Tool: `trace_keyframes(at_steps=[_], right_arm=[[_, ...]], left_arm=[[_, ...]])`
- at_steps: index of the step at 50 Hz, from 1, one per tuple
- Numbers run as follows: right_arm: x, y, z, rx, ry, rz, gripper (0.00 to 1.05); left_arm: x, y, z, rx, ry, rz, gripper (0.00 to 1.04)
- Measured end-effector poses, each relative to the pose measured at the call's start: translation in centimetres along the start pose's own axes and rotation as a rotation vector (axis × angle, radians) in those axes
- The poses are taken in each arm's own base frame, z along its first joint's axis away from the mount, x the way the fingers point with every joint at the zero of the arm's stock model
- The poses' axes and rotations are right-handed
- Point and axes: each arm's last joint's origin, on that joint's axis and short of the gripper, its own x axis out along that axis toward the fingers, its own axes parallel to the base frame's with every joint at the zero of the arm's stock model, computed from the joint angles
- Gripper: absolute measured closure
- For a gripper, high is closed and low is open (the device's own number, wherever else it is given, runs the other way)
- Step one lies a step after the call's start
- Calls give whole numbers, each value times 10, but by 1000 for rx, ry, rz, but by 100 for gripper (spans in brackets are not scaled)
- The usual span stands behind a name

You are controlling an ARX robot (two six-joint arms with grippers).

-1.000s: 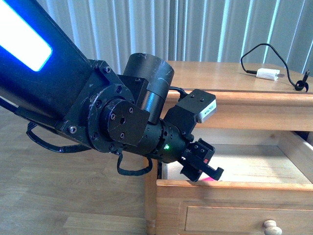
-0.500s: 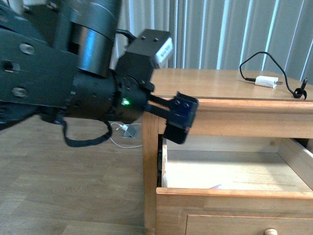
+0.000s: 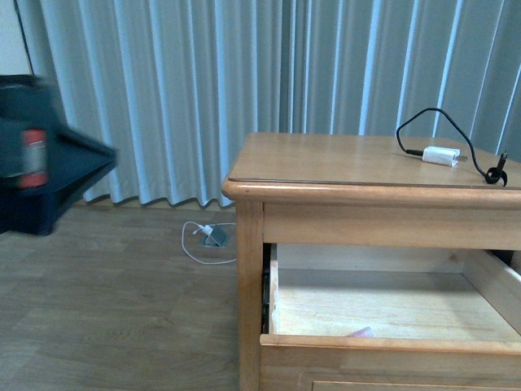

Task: Place pink marker in drawer with both arms

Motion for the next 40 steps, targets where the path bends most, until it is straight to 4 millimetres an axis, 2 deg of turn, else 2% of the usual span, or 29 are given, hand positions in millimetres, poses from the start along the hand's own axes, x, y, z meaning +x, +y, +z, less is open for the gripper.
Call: trace_keyframes(at_steps=[6, 11, 15, 23, 28, 40], right_arm=[[0, 0, 0, 0, 0, 0, 8], [0, 0, 0, 0, 0, 0, 8], [0, 0, 0, 0, 0, 0, 8], [0, 0, 0, 0, 0, 0, 8], [0, 0, 0, 0, 0, 0, 8], [0, 0, 0, 0, 0, 0, 8]], left_arm=[[-39, 13, -18, -57, 15, 73, 6], [-62, 20, -33, -82, 26, 121, 6], [-72, 23, -39, -88, 19, 157, 6], [-73, 25, -39, -79, -1, 171, 8], [-76, 28, -48, -40, -122, 233, 28], [-82, 26, -68, -24, -126, 239, 70]])
